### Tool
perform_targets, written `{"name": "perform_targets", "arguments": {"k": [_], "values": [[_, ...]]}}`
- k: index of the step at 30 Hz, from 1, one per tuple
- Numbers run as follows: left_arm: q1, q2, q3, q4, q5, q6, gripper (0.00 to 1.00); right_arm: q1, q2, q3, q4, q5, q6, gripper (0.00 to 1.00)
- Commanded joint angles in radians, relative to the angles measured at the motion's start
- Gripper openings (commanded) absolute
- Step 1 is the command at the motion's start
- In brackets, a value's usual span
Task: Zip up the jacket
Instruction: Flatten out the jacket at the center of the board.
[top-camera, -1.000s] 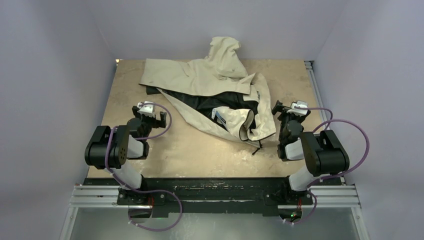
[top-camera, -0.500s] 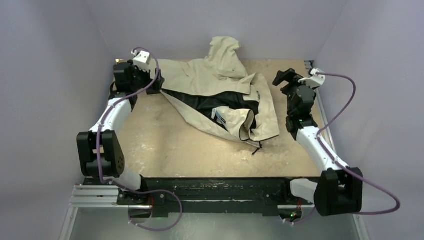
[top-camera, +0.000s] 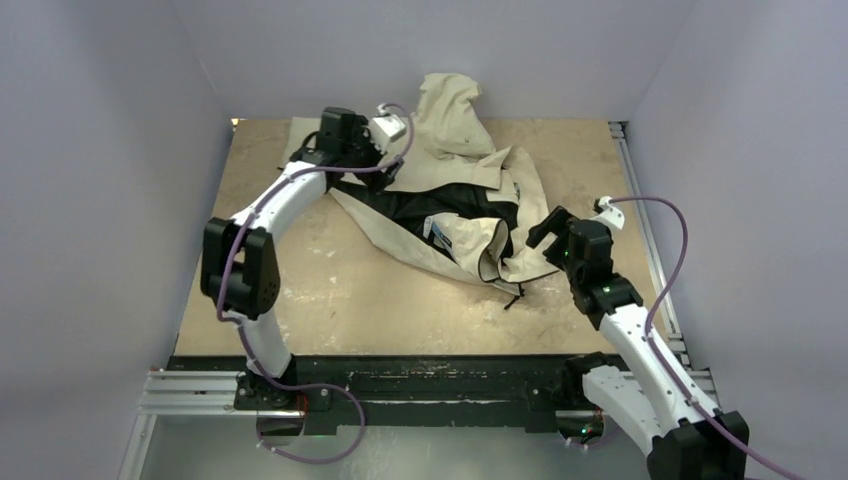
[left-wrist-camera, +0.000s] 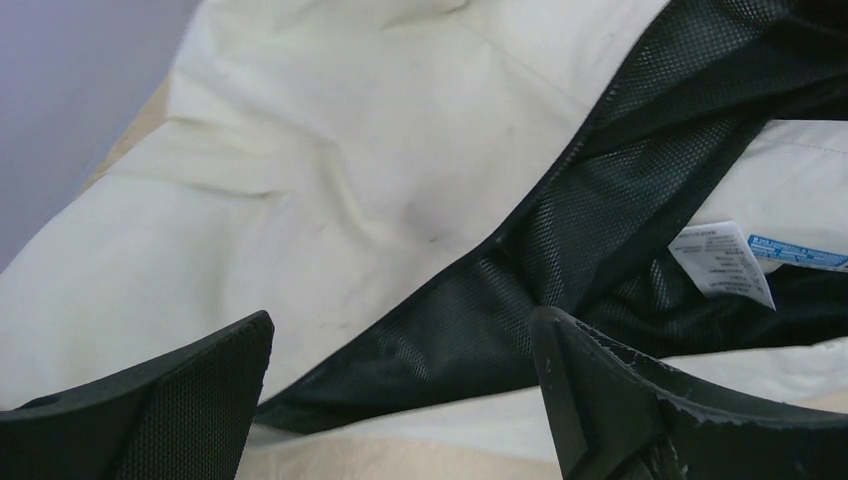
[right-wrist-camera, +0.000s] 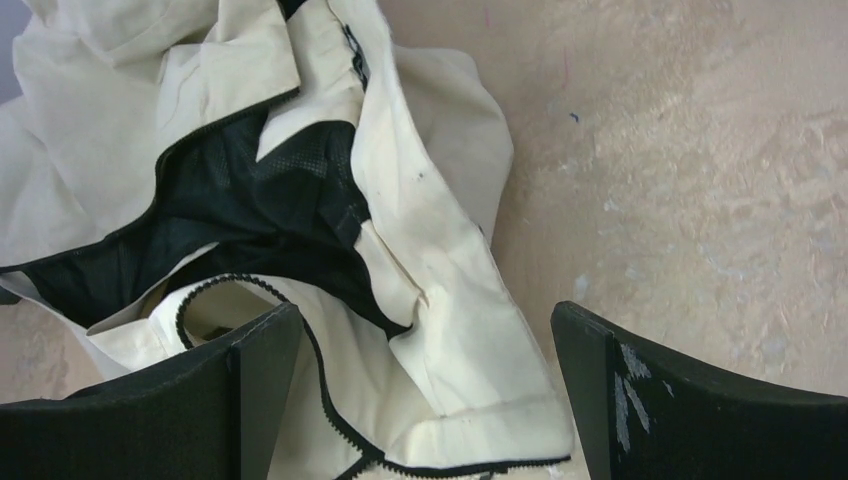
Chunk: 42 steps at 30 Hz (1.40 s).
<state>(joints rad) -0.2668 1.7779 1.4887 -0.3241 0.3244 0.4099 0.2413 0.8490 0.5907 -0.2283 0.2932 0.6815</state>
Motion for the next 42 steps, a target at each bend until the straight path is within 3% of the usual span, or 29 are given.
{"name": "perform_targets", "arguments": {"k": [1,6,11,13,15,16,18,24,28,31,33,38,42], "values": [[-0.095,0.119,0.119,-0.044,-0.069,0.084,0.99,0.004,-0.017,-0.012,-0.118,-0.016,0.096,0.99],[-0.183,0.251,0.191,-0.010,-0.087,0.088,0.99,0.012,0.028,-0.023,-0.093,-0.050,0.121,0.98],[-0.209,0.325,0.215,0.072,-0.109,0.076,0.99,0.022,0.141,-0.021,-0.045,-0.072,0.129,0.85],[-0.209,0.338,0.218,0.094,-0.114,0.075,0.99,0.023,0.177,0.000,-0.022,-0.066,0.121,0.58],[-0.209,0.344,0.211,0.124,-0.135,0.082,0.99,0.021,0.200,0.075,-0.036,-0.037,0.117,0.22],[-0.209,0.345,0.203,0.142,-0.148,0.087,0.99,0.020,0.211,0.122,-0.040,-0.007,0.095,0.12],[-0.209,0.344,0.183,0.184,-0.184,0.097,0.99,0.018,0.235,0.241,-0.061,0.076,0.041,0.02],[-0.207,0.330,0.106,0.344,-0.320,0.108,0.75,-0.061,0.343,0.592,-0.086,0.256,-0.150,0.00],[-0.202,0.308,0.088,0.342,-0.343,0.087,0.75,-0.077,0.383,0.702,-0.040,0.373,-0.265,0.00],[-0.192,0.243,0.116,0.280,-0.234,-0.001,0.92,-0.078,0.413,0.721,-0.032,0.347,-0.306,0.00],[-0.192,0.211,0.160,0.209,-0.133,-0.036,0.99,-0.065,0.414,0.686,-0.021,0.285,-0.326,0.00],[-0.204,0.236,0.255,0.134,-0.011,-0.104,0.99,-0.032,0.237,0.418,0.282,-0.017,-0.469,0.00],[-0.228,0.321,0.338,0.108,0.039,-0.166,0.99,-0.027,0.097,0.332,0.469,-0.283,-0.575,0.00]]}}
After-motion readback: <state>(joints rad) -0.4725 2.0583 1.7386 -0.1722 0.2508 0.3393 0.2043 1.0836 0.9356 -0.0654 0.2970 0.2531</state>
